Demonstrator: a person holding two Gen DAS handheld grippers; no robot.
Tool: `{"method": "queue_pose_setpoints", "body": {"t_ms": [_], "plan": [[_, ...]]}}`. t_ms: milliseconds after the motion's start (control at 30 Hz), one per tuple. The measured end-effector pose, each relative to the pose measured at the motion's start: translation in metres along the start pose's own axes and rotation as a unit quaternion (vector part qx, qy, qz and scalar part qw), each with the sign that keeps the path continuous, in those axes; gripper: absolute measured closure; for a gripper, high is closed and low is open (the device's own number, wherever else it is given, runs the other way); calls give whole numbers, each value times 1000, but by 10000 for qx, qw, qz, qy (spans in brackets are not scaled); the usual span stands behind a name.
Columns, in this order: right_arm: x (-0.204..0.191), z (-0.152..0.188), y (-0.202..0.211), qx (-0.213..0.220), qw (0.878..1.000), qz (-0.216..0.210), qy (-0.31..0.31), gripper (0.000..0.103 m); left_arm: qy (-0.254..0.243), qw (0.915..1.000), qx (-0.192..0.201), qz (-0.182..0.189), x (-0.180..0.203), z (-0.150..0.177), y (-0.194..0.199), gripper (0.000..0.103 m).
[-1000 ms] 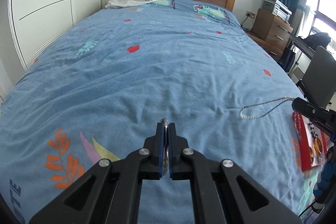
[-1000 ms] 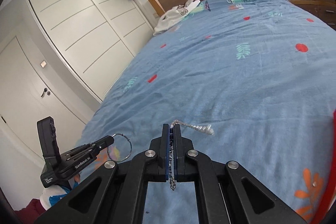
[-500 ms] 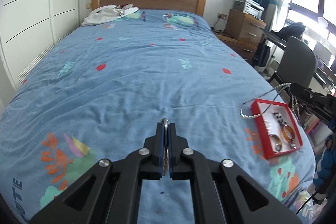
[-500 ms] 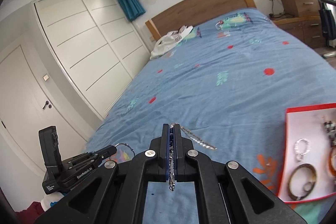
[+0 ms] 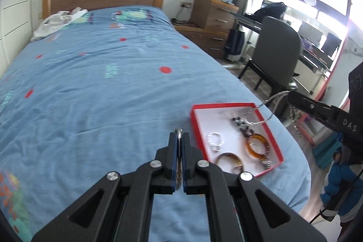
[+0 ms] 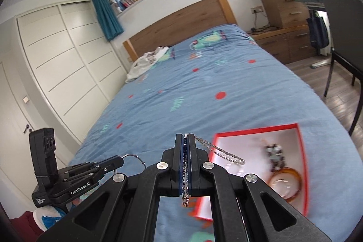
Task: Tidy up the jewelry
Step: 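Carry the bangle and necklace with both tools over the red box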
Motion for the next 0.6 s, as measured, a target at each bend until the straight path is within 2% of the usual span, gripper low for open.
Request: {"method": "queue_pose_setpoints", "body": {"t_ms": [133,267,433,600], "plan": [[46,7,4,-116,9995,241,-160,100,-207,9992,-216,254,54,3,-35,100],[79,20,-2,-255,9982,372,-404,100,-366,9978,-417,365,89,10,-64,100],[109,39,-10,-397,9964,476,-573,100,-542,9958,-649,346,115,25,-96,100],[126,54,-11,-509,9946,628,-645,100,-703,9952,-611,299,126,29,-104,100]]}}
Point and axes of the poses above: each gripper's, at about its wrist camera, not at the fingertips, and y roughly against the way its jaws point, x to its right, z to its underside, the point moved 9 cm from there along -y, roughly the way its jaws point, and after that the axes turned 12 degrees about -z, right-handed, at the moved point
